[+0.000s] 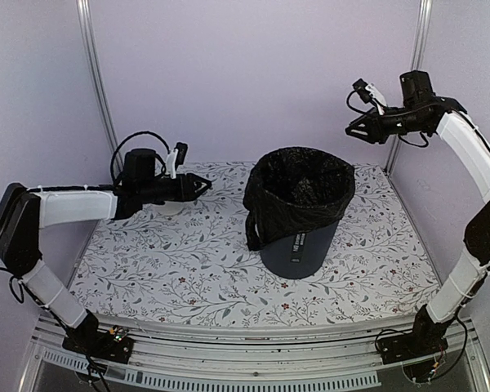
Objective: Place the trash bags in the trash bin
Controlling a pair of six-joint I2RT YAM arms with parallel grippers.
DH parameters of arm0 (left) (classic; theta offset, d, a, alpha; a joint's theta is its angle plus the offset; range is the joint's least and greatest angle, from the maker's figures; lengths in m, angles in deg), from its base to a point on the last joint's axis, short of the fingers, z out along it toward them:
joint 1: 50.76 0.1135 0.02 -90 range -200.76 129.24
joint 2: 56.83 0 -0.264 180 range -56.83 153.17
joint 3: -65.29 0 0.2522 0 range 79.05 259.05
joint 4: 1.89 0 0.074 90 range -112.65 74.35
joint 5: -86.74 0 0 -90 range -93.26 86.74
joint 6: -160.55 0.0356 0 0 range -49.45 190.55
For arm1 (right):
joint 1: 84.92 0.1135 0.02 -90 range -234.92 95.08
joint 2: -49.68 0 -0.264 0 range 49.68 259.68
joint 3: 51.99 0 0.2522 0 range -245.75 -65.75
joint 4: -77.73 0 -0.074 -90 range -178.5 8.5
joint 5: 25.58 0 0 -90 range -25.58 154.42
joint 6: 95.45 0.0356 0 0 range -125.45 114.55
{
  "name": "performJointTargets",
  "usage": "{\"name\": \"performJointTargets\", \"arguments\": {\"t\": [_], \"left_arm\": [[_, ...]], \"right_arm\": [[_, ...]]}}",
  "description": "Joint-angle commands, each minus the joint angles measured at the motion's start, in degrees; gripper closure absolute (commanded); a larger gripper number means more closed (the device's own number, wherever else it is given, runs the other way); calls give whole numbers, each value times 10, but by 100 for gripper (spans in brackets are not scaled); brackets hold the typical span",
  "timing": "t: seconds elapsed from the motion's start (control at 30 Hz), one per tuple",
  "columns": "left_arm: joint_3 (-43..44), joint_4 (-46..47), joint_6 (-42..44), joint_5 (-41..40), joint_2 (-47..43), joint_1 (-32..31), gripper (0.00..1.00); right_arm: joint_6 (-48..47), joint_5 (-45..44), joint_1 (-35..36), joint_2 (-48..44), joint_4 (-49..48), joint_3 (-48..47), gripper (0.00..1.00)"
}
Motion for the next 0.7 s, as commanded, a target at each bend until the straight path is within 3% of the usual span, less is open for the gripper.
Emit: {"name": "performJointTargets", "arguments": {"t": [0.0, 0.1, 0.2, 0.3, 0.37, 0.4, 0.5, 0.67], "left_arm": [[50, -135, 72, -78, -31, 36, 45], [68, -165, 79, -101, -43, 62, 38], [80, -184, 82, -124, -52, 83, 25], [88, -205, 85, -164, -58, 95, 22], [96, -220, 92, -185, -58, 98, 4], [101, -227, 99, -192, -58, 98, 3], [128, -250, 126, -201, -59, 99, 3], [195, -294, 169, -228, -70, 99, 3]], "right_arm": [[114, 25, -56, -59, -162, 111, 54], [150, 8, -85, -84, -212, 185, 44], [188, -3, -114, -126, -290, 287, 24], [229, -26, -133, -172, -370, 375, 15], [257, -60, -135, -202, -410, 423, 10], [273, -74, -134, -216, -433, 444, 9], [302, -116, -134, -256, -447, 461, 3], [346, -192, -134, -279, -392, 381, 2]]}}
